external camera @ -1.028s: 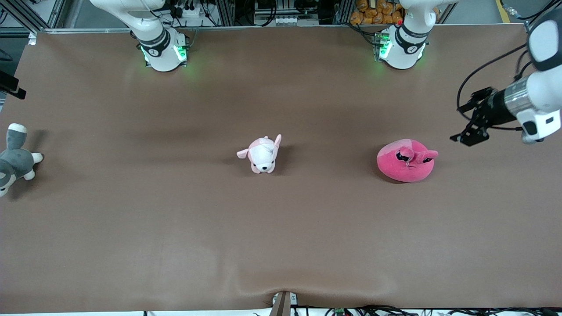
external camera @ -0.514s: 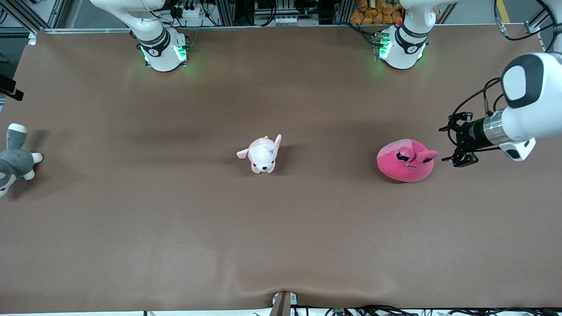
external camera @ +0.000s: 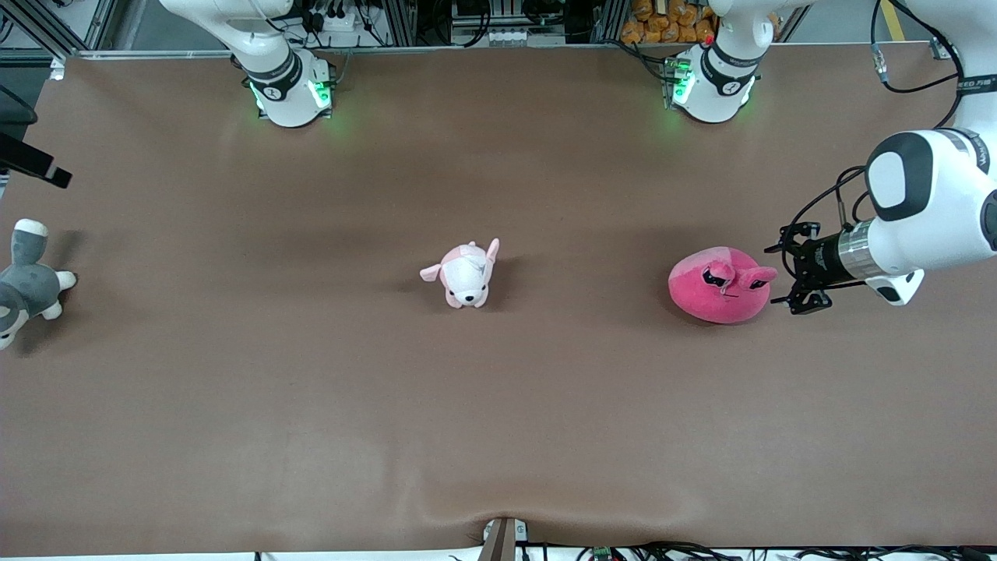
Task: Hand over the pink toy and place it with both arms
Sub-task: 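Lower the left gripper onto the pink bird and close on its beak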
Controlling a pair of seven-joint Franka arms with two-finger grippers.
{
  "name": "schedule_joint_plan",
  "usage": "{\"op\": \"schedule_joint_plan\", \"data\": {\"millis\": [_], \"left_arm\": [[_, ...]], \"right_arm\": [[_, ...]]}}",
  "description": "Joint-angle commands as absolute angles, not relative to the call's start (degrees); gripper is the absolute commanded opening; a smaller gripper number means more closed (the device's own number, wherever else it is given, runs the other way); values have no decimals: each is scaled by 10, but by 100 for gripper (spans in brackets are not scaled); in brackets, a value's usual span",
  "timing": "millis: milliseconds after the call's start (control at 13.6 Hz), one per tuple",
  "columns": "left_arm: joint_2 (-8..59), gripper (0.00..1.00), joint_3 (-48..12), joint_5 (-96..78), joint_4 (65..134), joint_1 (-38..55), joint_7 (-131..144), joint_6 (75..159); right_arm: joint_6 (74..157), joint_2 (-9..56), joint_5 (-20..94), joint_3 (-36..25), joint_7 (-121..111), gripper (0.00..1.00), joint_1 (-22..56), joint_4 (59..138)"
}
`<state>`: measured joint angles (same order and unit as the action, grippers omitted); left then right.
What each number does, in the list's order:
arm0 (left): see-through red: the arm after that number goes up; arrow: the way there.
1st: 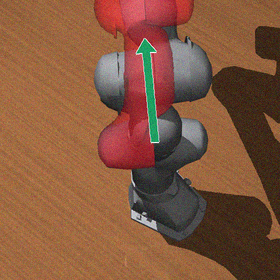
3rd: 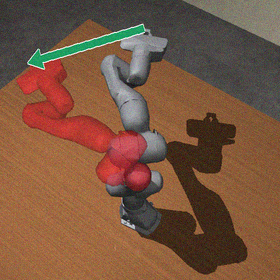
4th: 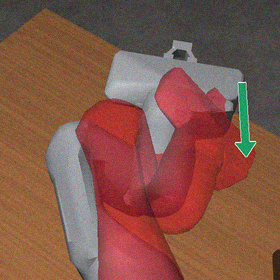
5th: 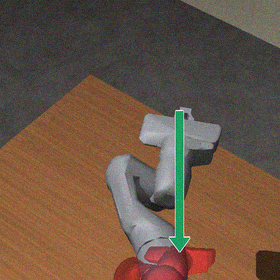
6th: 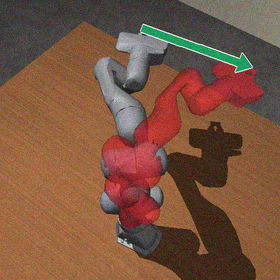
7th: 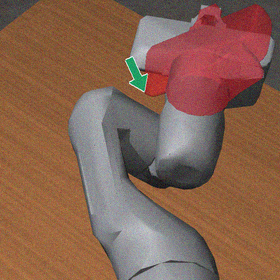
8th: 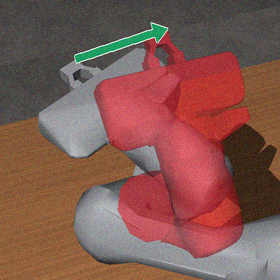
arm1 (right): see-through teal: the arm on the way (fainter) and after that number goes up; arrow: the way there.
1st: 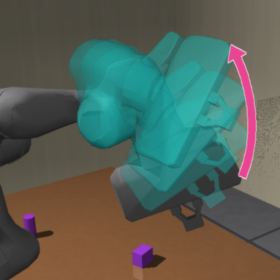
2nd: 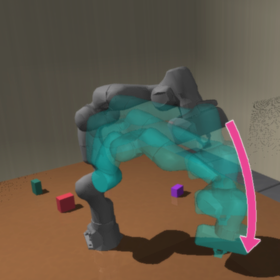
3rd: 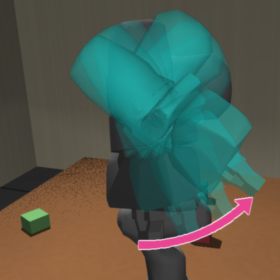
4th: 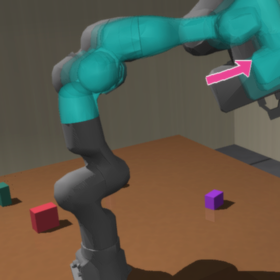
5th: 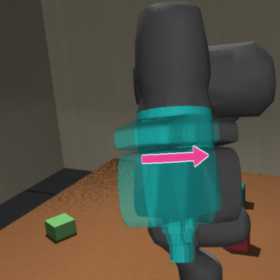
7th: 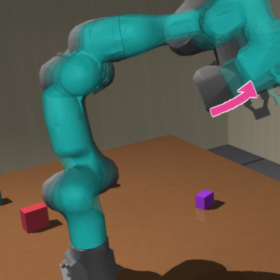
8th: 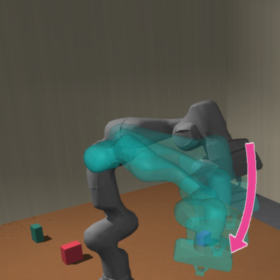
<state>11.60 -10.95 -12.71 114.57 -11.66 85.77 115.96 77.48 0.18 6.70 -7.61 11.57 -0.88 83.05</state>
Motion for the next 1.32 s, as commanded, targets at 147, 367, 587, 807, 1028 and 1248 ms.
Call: {"op": "schedule_joint_plan", "data": {"millis": [147, 367, 587, 807, 1028, 1248], "left_arm": [[115, 57, -123, -138, 1166, -115, 868, 1176], [114, 11, -137, -137, 1171, -115, 869, 1173], [113, 0, -137, -138, 1169, -115, 883, 1170], [103, 0, -149, -138, 1165, -117, 888, 1146], [70, 0, -160, -137, 1155, -118, 892, 1098], [48, 0, -173, -138, 1113, -117, 892, 1029]], "right_arm": [[744, 7, 133, -78, 267, 100, 10, 820], [750, 7, 149, -78, 392, 100, 58, 817], [751, 8, 164, -78, 454, 100, 74, 817], [752, 15, 200, -78, 514, 100, 82, 817], [755, 16, 206, -78, 584, 100, 107, 817], [765, 18, 232, -78, 648, 100, 125, 819]]}}
